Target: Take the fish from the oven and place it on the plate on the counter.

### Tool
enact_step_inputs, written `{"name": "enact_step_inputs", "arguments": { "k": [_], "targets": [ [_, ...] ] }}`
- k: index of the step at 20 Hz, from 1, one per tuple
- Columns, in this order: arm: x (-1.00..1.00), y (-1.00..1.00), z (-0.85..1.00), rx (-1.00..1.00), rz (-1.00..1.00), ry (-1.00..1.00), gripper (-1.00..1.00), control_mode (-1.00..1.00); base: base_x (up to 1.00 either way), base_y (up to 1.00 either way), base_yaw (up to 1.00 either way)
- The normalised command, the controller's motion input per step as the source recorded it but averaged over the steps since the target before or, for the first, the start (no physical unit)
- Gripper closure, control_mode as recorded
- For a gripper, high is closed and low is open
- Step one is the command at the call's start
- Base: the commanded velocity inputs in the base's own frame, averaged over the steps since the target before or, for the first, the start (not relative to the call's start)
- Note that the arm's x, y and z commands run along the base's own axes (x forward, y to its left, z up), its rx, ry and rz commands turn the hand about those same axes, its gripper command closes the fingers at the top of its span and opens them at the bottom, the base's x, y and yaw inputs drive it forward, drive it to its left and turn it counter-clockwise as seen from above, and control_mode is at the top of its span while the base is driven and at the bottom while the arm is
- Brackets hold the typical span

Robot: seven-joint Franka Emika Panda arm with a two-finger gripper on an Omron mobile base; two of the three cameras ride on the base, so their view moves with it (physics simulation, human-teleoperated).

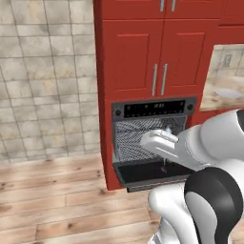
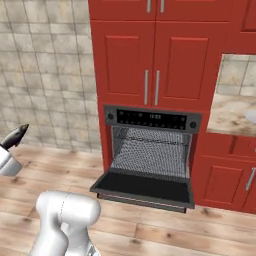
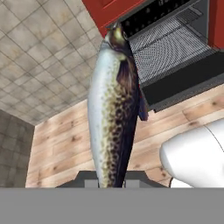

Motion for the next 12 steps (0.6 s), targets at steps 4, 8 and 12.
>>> {"name": "enact_step_inputs", "arguments": {
  "k": [4,8,12],
  "targets": [
    [0.00,0.00,0.00,0.00,0.00,0.00,1.00,1.00,1.00,-1.00,0.00],
    [0.00,0.00,0.00,0.00,0.00,0.00,1.00,1.00,0.72,-1.00,0.00],
    [0.00,0.00,0.00,0.00,0.00,0.00,1.00,1.00,0.81,-1.00,0.00]
  ]
}}
